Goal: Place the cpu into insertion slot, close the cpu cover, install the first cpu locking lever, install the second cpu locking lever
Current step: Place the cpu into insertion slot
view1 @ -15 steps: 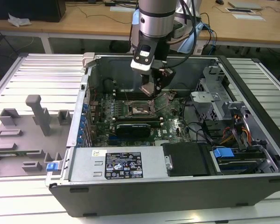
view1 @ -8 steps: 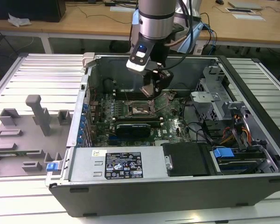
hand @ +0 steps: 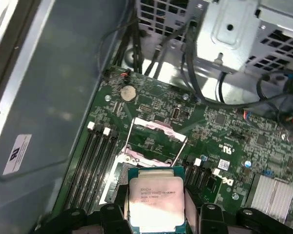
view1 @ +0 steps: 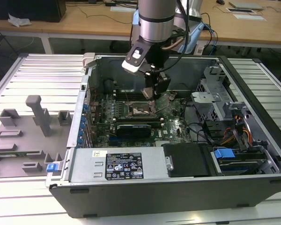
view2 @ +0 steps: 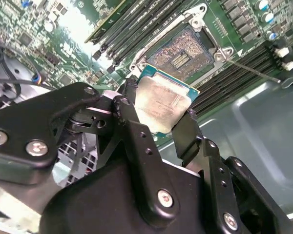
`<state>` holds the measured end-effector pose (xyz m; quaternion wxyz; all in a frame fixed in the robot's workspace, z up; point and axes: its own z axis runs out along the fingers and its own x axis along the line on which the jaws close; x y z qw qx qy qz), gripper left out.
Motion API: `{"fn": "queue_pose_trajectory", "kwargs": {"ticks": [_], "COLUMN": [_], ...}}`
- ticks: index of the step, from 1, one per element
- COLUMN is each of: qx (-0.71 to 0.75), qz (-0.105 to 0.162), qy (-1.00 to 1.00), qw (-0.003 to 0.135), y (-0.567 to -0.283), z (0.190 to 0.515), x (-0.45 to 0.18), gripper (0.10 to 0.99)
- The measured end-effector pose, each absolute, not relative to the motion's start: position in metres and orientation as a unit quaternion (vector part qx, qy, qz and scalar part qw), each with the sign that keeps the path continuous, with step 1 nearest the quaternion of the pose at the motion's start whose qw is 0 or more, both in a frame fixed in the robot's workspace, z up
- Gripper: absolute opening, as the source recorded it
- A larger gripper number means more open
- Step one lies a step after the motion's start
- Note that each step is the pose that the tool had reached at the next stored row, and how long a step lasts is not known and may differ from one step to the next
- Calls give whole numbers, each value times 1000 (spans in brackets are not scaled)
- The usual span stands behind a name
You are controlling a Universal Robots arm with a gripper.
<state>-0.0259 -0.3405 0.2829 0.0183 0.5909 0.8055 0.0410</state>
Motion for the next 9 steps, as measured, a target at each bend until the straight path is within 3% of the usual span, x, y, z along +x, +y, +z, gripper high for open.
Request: {"fn": "queue_pose_trajectory", "kwargs": {"ticks": [9], "qx": [662], "qz": [39], "qy": [748], "qw": [22], "y": [-340], "z": [278], "x": [-26], "gripper": [541]}}
